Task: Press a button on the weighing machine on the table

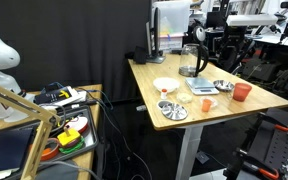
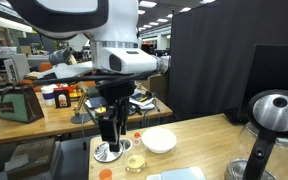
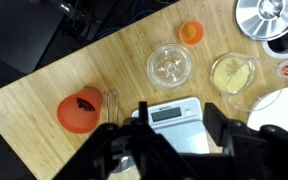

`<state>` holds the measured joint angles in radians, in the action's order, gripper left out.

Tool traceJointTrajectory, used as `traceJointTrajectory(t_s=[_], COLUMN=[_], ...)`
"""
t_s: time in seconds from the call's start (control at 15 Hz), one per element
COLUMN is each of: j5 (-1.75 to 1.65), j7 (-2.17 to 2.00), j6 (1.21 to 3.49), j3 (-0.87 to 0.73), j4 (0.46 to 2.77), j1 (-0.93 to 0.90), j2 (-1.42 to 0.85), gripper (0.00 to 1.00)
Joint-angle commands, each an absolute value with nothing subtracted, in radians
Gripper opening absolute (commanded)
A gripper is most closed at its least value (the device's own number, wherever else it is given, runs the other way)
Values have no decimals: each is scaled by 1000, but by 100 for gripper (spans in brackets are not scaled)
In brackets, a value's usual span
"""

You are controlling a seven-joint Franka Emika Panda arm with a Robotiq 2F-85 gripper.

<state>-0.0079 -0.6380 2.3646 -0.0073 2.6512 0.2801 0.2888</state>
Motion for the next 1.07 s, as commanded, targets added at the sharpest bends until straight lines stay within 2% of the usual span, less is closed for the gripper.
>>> traceJointTrajectory(t_s=[0.0, 0.27, 0.53, 1.0], j5=[-32, -71, -126, -126], j7=[-709, -806, -877, -863], j6=[2386, 2390, 2383, 2379], j3=[-19, -23, -35, -24], j4=[2629, 2601, 2573, 2564], j1=[275, 282, 268, 225], j2=[240, 200, 181, 276], gripper=[30, 2, 0, 0])
